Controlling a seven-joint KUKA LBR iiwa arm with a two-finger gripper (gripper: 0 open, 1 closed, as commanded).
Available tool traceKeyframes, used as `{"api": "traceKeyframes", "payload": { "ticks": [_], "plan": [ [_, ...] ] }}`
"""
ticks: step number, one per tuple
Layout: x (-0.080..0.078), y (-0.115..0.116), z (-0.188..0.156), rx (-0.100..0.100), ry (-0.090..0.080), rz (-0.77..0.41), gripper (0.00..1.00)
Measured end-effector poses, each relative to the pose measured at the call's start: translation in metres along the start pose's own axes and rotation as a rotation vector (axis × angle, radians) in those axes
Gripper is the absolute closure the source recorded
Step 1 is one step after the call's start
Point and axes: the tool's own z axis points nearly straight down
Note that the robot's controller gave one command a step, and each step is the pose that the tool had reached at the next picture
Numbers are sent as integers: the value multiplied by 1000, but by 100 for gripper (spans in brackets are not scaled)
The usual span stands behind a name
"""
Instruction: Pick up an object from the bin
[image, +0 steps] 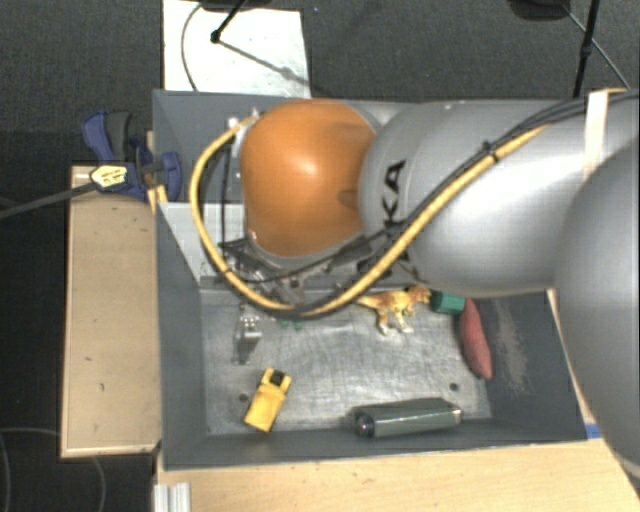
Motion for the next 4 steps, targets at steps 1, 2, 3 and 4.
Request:
{"api": "traceKeyframes", "payload": {
  "ticks": [1, 2, 3, 4],
  "plan": [
    [-2, -1, -4, -2, -8, 6, 0],
    [20, -55, 50, -4, -11, 62, 0],
    [28, -99, 93, 2, -3, 63, 0],
    [39, -93, 161, -3, -11, -157, 100]
  ]
}}
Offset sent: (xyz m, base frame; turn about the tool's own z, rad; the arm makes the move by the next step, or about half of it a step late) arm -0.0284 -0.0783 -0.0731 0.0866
